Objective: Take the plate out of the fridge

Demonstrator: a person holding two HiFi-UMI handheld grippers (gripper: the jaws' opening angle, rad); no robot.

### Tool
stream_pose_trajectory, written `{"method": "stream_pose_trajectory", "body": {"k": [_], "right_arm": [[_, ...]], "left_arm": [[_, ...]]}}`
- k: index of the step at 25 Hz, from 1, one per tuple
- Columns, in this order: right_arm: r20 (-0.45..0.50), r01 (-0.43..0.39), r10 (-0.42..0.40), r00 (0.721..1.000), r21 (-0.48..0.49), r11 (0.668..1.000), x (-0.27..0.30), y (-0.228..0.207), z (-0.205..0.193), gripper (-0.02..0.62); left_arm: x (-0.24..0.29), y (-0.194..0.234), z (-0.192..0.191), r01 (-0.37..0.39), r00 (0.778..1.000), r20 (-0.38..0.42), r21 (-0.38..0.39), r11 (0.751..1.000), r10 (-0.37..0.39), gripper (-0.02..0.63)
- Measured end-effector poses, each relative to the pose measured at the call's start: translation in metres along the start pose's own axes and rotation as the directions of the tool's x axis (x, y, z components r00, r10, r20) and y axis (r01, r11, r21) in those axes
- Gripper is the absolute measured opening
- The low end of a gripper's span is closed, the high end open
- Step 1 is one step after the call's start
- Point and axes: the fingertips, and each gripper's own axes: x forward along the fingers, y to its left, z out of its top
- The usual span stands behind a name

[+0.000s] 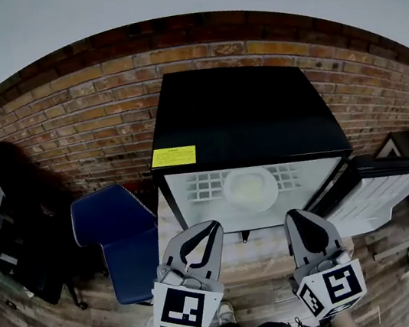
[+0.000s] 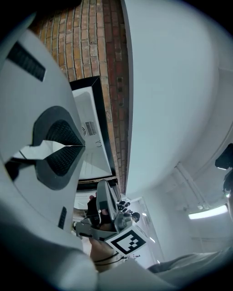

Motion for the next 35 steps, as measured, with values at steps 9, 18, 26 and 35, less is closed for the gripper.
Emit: {"method": "stream_pose_trajectory", "body": {"k": [9, 18, 26, 35], "right_arm": [[-0.015, 0.003, -0.003, 1.000, 0.028, 1.000, 0.010, -0.009, -0.002, 0.031], [-0.015, -0.048, 0.049, 0.999, 0.074, 0.996, 0.019, -0.024, -0.008, 0.032], [0.002, -0.073, 0.074, 0.997, 0.181, 0.981, 0.024, -0.035, -0.017, 0.034], [0.029, -0.091, 0.087, 0.996, 0.418, 0.904, 0.033, -0.049, -0.029, 0.133]], "left_arm": [[0.017, 0.003, 0.001, 0.030, 1.000, 0.004, -0.038, 0.999, -0.030, 0.018], [0.032, -0.003, 0.006, 0.006, 0.999, 0.032, -0.057, 0.998, -0.005, 0.018], [0.043, 0.003, -0.002, -0.033, 0.999, 0.016, -0.174, 0.984, 0.037, 0.020], [0.059, 0.006, -0.010, 0.038, 0.998, 0.058, -0.493, 0.869, -0.010, 0.061]]}}
